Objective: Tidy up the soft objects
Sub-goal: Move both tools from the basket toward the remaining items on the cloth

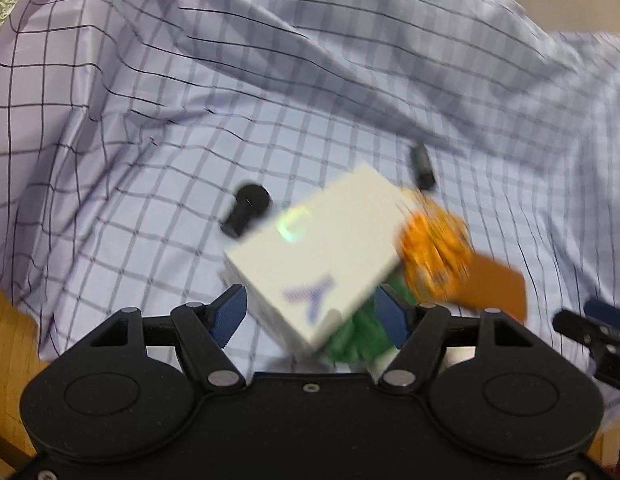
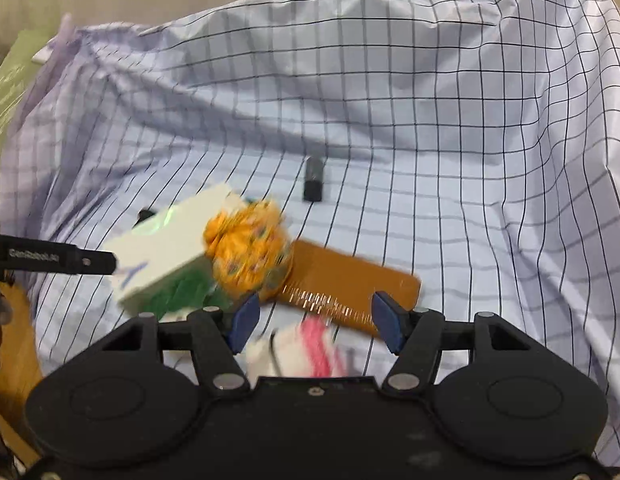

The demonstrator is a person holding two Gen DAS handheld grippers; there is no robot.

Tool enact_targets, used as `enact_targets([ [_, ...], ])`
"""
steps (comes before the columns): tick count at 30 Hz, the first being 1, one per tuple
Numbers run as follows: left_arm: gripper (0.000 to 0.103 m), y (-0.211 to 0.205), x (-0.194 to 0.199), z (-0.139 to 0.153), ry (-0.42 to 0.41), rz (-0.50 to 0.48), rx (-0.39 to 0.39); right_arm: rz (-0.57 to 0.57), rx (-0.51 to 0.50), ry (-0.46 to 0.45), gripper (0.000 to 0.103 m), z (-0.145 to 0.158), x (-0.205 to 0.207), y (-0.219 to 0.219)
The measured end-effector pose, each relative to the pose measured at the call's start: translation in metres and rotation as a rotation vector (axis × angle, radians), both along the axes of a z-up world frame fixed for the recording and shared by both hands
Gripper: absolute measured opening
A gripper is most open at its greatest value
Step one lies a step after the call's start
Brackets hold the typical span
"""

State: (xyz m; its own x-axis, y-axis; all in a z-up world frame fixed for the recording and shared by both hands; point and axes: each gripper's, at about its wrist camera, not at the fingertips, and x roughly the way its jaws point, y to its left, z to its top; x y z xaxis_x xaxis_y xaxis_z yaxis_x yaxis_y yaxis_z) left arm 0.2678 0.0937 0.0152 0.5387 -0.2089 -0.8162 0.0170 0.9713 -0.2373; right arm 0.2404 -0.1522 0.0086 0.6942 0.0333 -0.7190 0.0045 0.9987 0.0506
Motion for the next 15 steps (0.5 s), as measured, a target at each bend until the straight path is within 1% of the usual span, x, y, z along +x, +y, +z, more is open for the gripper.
enact_targets([
  [2,0.066,0.01,0.019,-0.001,0.011,0.033,-0.035,-0.017,0.014,0.004,0.061,0.001,0.019,-0.006],
  [5,0.066,0.022,0.049,-0.007,0.05,0.105,-0.075,-0.042,0.015,0.012,0.061,-0.002,0.041,-0.01],
  [8,0.066,0.024,0.073,-0.015,0.083,0.162,-0.069,-0.065,-0.004,0.002,0.061,-0.006,0.061,-0.013],
  [12,0.066,0.021,0.099,-0.026,0.116,0.203,-0.055,-0.076,-0.014,0.008,0.061,-0.013,0.082,-0.016],
  [15,0.066,0.02,0.114,-0.037,0.159,0.222,-0.055,-0.074,-0.022,0.01,0.061,-0.018,0.091,-0.016],
])
